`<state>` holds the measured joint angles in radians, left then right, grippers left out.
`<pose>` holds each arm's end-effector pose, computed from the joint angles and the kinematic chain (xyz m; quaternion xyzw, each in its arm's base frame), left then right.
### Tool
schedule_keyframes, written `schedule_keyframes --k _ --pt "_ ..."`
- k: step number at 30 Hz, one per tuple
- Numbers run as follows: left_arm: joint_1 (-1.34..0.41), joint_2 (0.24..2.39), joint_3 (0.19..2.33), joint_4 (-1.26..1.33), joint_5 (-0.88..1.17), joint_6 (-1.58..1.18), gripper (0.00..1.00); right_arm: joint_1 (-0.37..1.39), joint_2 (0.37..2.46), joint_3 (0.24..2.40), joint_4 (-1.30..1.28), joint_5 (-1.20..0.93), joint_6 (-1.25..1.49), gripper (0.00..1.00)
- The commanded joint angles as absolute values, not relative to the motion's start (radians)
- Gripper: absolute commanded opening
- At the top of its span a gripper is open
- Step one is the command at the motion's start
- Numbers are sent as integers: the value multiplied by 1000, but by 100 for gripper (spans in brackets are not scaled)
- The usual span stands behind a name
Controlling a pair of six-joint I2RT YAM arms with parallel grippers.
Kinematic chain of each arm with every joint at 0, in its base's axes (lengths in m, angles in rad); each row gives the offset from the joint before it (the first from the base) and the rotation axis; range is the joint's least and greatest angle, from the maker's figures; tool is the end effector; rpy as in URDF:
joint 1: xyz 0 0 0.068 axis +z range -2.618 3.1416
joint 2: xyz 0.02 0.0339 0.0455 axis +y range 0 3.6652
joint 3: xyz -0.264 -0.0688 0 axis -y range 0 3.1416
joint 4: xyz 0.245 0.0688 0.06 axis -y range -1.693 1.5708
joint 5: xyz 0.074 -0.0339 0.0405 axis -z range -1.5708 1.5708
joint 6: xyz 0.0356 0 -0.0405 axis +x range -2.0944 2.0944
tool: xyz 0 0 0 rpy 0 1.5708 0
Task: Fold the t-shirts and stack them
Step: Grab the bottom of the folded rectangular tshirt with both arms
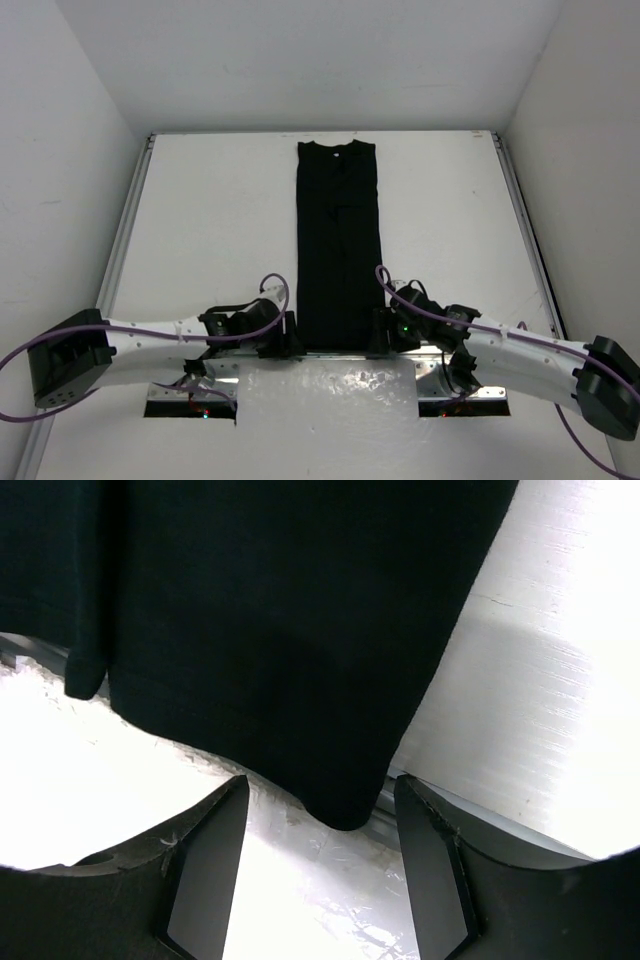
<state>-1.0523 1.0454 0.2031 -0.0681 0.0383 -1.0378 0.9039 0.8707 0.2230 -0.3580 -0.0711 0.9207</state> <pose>0.0794 -0.1420 0.1125 0.0131 0.9457 -0.2895 0.1470 0.0847 0.1117 0.1229 -0.0018 0.9598 0.2413 0.1435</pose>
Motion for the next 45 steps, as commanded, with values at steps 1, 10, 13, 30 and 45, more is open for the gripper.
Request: schedule_keyframes --k 1,10,13,30,45 --pt "-1060 994 216 -17 3 -1037 54 900 868 238 -299 -11 916 60" --pt "-1060 928 190 38 -52 -1046 68 900 877 241 -268 -29 911 59" --pt "-1060 974 195 77 -43 -1048 63 900 888 247 -264 -29 913 57" --pt "-1060 1083 233 123 -6 -1003 9 900 879 271 -261 1 919 4" --pt "-1039 1092 426 -60 -138 -954 5 868 893 423 -353 84 870 0"
